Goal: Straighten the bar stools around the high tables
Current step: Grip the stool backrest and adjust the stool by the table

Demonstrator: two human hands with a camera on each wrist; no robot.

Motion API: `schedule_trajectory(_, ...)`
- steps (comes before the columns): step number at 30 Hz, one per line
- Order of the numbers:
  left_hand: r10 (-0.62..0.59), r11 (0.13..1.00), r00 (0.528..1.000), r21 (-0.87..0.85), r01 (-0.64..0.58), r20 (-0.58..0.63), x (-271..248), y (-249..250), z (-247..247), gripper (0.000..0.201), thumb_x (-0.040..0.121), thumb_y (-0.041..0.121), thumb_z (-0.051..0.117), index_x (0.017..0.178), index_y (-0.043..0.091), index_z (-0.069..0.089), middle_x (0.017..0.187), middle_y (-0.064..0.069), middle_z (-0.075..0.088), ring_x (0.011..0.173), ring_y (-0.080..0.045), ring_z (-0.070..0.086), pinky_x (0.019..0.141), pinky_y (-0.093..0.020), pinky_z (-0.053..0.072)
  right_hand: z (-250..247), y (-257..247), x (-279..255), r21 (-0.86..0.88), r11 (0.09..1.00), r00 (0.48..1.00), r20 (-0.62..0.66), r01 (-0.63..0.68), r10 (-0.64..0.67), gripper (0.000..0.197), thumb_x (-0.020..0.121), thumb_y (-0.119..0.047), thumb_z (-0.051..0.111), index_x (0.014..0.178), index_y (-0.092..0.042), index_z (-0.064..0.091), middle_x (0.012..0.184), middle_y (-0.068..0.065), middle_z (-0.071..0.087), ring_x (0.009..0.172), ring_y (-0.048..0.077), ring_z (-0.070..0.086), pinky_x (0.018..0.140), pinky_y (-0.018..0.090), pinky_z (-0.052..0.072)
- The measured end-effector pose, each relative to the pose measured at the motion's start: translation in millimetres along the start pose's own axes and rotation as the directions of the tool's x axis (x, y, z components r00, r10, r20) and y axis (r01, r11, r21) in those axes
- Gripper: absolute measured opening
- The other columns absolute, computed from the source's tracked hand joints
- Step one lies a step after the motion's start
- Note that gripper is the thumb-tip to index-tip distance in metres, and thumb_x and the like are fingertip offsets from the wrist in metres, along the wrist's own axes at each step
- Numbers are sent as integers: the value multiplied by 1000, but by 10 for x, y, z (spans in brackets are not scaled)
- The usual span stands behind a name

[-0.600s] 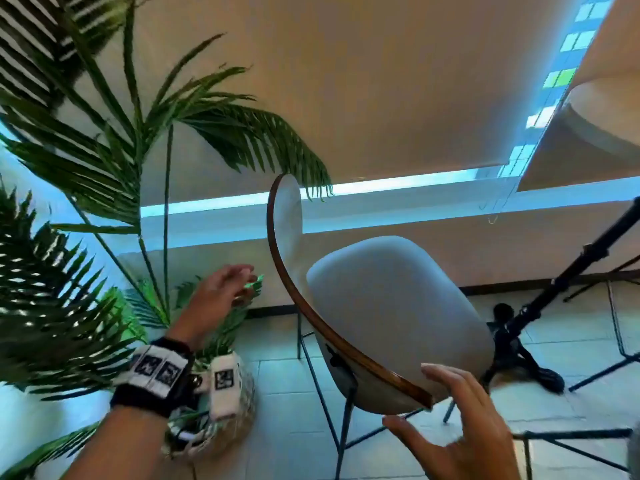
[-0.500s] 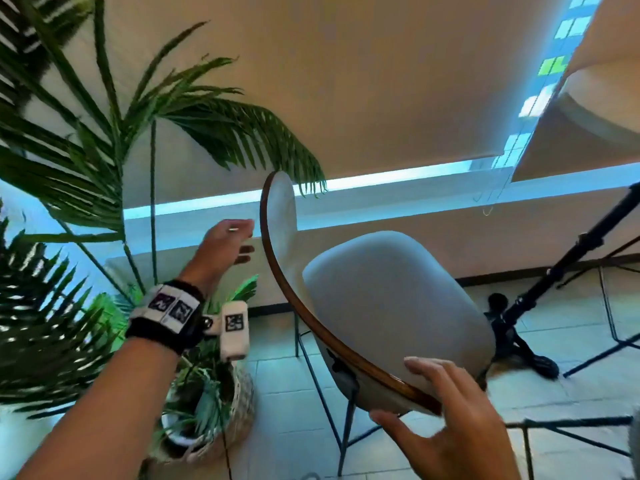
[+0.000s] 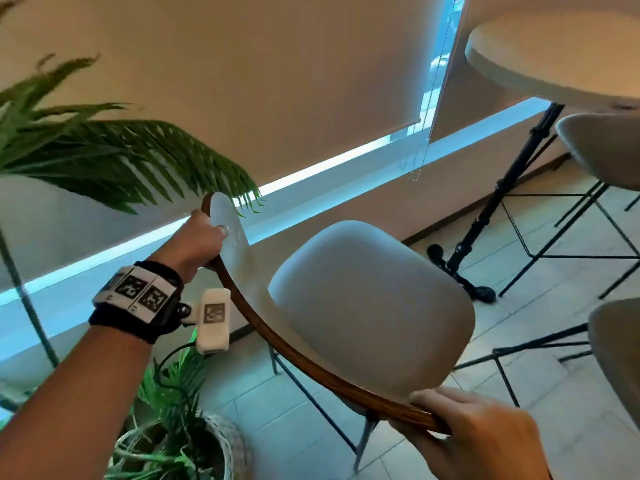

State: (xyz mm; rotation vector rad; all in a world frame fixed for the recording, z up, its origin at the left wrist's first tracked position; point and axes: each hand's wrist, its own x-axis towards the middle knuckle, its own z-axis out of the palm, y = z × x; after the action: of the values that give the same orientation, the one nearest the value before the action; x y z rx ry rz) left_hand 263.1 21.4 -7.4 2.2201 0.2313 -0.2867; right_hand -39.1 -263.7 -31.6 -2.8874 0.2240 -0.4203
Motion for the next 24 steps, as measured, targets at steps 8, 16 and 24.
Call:
schedule_trajectory(8, 68, 995, 995, 68, -73, 69, 331, 234, 77, 28, 101, 21, 43, 123, 4, 42, 101, -15, 58, 84, -25, 60, 54, -32, 47, -154, -315, 114, 189, 978, 977, 208, -84, 43, 25, 69, -66, 58, 71, -43, 68, 61, -25, 61, 45, 3, 56, 42, 15, 45)
schedule_trajectory(16, 100, 992, 988, 69, -108, 121, 591, 570, 205, 25, 101, 18, 45, 114, -3, 48, 85, -12, 52, 77, -25, 56, 56, -32, 43, -72, -401, 339, 212, 972, 981, 182, -103, 65, 28, 72, -67, 61, 70, -40, 68, 59, -23, 61, 43, 1, 53, 47, 7, 33)
schedule_trajectory(24, 139, 976, 971, 137, -167, 193, 954, 909, 398, 25, 100, 18, 46, 104, -6, 52, 79, -13, 49, 76, -30, 53, 57, -32, 40, -29, -324, 649, 195, 975, 983, 166, -110, 78, 25, 69, -64, 65, 68, -39, 70, 55, -25, 57, 41, -6, 46, 56, 0, 6)
